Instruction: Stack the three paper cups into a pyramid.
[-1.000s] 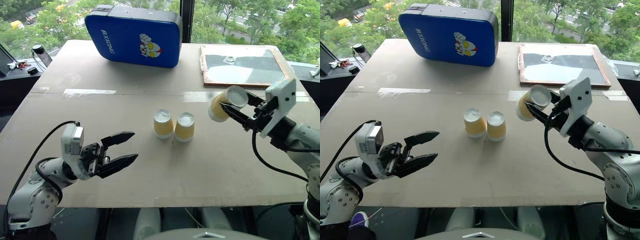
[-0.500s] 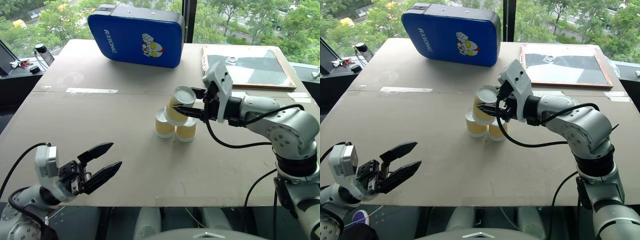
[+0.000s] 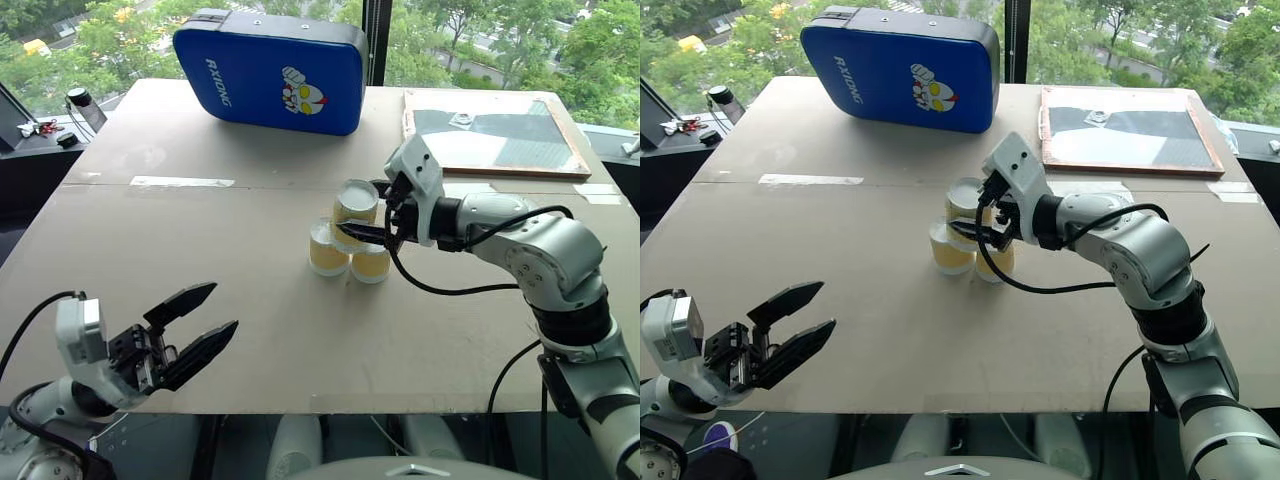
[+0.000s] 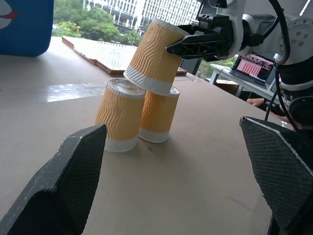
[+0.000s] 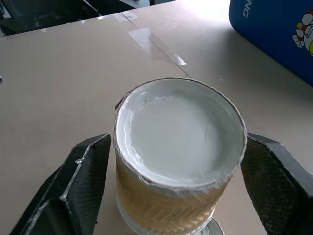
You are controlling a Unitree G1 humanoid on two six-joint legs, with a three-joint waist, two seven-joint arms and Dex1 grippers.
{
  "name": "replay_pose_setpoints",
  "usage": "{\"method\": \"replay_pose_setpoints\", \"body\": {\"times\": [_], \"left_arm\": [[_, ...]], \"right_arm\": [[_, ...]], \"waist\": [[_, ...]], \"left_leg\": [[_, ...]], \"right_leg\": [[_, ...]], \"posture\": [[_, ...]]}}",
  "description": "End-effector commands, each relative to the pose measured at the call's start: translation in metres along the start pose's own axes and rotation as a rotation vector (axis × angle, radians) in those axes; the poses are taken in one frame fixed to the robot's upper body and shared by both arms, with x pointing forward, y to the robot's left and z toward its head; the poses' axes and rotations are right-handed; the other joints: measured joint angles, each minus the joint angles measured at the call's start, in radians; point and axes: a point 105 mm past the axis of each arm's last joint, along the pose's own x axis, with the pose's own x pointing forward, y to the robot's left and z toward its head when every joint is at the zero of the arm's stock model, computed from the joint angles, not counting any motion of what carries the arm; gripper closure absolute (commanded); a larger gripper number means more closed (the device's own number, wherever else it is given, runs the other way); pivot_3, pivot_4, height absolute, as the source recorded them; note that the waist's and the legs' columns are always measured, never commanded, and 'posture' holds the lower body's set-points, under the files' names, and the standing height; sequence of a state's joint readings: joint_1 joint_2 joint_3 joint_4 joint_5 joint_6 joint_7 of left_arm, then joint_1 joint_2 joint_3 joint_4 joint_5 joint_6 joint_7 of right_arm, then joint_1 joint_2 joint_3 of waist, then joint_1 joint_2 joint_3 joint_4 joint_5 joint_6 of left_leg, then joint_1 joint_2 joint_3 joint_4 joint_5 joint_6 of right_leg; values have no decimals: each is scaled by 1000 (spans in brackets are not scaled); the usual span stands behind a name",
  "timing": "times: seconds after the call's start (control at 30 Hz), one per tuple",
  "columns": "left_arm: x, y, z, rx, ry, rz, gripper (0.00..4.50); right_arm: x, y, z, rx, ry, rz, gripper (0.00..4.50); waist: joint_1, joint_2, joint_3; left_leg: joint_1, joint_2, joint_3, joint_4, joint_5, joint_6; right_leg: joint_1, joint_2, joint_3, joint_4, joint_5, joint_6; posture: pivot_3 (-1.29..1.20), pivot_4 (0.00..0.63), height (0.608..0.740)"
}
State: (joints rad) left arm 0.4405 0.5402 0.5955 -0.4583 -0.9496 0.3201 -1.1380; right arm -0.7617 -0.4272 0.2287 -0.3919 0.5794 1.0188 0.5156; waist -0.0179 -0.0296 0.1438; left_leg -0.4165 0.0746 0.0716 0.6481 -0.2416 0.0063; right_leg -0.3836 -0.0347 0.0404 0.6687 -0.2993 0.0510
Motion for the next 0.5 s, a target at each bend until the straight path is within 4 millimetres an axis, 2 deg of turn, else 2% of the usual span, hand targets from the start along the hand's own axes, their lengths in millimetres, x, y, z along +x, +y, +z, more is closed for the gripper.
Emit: {"method": "replay_pose_setpoints", "body": {"times": [0.03,0.23,0.37,0.5], "left_arm": [[-3,0,21,49,-107,-1,0],[-6,2,25,31,-136,2,0],[-3,8,12,-17,-75,34,0],[-1,17,-5,-13,20,101,0]], "right_arm": [[-4,0,8,-39,-28,-3,78],[-23,-6,17,-72,-77,-27,78],[-61,-6,17,-119,-141,-19,78],[-95,-6,-3,-106,-149,-57,78]], "waist": [[0,0,0],[1,0,0],[7,0,0],[5,-1,0]], "left_leg": [[0,0,0,0,0,0],[0,0,0,0,0,0],[-1,0,0,0,0,0],[0,0,-1,-1,0,0]], "right_leg": [[0,0,0,0,0,0],[0,0,0,0,0,0],[1,0,-1,-2,0,0],[2,0,-1,-3,0,0]], "posture": [[0,150,740],[0,150,740],[0,150,740],[0,150,740]]}}
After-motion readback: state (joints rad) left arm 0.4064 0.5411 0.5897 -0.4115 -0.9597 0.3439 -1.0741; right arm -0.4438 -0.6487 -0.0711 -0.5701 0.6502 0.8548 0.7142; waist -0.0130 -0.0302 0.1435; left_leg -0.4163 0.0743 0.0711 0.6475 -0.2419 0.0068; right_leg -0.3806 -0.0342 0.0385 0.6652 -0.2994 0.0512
